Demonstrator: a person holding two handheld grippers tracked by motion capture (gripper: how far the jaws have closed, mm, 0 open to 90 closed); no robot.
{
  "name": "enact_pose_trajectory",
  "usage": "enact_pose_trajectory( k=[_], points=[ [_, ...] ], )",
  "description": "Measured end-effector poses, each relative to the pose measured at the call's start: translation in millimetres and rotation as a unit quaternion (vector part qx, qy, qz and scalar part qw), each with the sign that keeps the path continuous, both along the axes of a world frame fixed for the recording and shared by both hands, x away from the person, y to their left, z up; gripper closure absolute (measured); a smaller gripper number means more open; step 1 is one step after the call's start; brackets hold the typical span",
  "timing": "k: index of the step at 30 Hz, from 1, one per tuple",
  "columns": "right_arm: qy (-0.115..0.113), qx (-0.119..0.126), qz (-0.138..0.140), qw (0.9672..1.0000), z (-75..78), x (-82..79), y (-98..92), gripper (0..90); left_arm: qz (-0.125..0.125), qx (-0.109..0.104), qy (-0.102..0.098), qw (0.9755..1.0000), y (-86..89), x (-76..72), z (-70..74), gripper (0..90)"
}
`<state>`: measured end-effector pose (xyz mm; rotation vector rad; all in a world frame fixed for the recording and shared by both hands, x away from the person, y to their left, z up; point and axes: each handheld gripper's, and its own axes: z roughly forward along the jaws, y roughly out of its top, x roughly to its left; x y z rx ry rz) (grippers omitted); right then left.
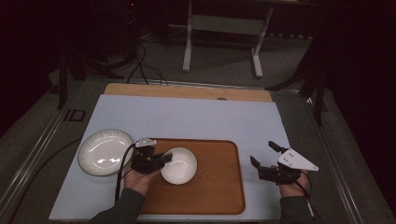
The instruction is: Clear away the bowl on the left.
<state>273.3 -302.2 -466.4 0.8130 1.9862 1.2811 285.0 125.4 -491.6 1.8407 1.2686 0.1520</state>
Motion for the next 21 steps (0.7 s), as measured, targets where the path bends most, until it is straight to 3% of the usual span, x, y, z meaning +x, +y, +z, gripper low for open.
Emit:
enact_pose_trajectory(
  k=[21],
  points=[
    [0.0,0.0,0.0,1.0,0.0,-0.1,0.0,13.8,-0.015,0.019,0.024,0.9994,-15.6,1.6,-16.6,79.9]
  ],
)
